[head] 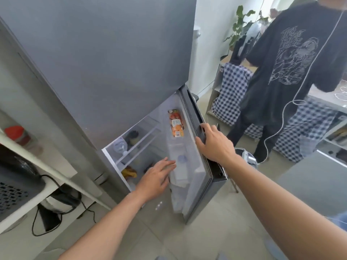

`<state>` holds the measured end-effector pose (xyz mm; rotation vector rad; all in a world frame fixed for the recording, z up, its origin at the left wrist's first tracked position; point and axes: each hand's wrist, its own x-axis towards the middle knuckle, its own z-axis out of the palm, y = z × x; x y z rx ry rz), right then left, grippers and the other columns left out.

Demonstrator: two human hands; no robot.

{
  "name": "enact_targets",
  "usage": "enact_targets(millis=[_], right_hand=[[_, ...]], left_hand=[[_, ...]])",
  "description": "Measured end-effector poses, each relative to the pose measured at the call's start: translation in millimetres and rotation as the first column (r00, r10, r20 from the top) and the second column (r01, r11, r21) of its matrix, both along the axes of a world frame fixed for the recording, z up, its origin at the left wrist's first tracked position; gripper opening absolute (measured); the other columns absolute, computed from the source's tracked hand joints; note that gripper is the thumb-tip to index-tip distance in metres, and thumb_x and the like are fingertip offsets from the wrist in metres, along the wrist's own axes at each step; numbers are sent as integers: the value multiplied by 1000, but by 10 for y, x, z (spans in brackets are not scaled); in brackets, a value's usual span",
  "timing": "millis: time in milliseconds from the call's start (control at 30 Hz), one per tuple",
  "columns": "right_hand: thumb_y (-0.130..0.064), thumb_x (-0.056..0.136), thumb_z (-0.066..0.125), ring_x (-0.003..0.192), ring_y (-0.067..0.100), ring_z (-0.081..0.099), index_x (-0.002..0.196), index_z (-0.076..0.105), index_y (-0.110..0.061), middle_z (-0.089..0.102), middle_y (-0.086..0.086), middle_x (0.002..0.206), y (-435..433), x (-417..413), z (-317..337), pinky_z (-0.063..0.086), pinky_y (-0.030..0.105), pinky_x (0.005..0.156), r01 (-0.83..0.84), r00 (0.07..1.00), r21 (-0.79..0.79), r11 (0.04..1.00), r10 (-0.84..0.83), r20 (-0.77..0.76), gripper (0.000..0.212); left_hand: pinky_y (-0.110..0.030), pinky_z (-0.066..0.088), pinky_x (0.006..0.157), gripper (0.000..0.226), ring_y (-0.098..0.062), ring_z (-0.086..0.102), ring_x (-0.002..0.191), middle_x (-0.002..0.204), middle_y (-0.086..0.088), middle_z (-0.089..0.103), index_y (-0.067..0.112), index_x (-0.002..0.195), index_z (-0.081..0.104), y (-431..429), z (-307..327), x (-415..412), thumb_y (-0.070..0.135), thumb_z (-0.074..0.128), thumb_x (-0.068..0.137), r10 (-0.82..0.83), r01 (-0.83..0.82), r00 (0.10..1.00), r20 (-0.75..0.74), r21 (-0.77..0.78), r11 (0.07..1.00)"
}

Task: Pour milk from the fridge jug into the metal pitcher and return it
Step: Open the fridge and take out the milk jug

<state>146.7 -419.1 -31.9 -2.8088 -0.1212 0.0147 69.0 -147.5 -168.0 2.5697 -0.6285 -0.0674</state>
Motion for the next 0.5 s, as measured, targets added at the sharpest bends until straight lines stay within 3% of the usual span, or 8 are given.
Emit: enact_targets(millis=[67, 233, 367, 500], right_hand=[[-51, 111, 42, 138, 36, 50, 170, 27, -33, 50, 5, 157, -109, -18, -37, 56, 57, 101, 26, 1000, 9, 1000, -26, -8, 63], [-43, 118, 28, 136, 37, 44, 175, 10, -41, 44, 0, 165, -498, -25, -152, 49, 59, 108, 23, 999, 15, 1000, -22, -26, 60], [-48, 119, 28, 137, 31, 46, 174, 13, -48, 57, -7, 150, -923, 53, -104, 50, 57, 105, -16, 999, 40, 999, 17, -36, 57], [-53, 118, 28, 134, 26, 50, 172, 13, -53, 61, -8, 141, -1251, 186, -54, 54, 50, 95, -56, 998, -13, 998, 56, -11, 56]], left_hand=[[-45, 38, 128, 65, -18, 27, 167, 176, 10, 37, 25, 168, 49, -170, -85, -45, 12, 58, 104, -40, 40, 998, 42, -10, 999], [-33, 28, 130, 82, -15, 21, 169, 184, 16, 14, 29, 176, 29, -656, -180, -109, 8, 49, 98, -134, 132, 991, -10, -113, 985], [-31, 31, 128, 71, -14, 34, 163, 181, 9, 27, 21, 167, 48, -930, -247, -56, 7, 53, 98, 32, -33, 999, -11, -193, 981], [-27, 38, 120, 56, -24, 55, 146, 155, -2, 54, 15, 152, 63, -1125, -396, 7, 1, 56, 98, 260, -303, 944, -201, -223, 927]])
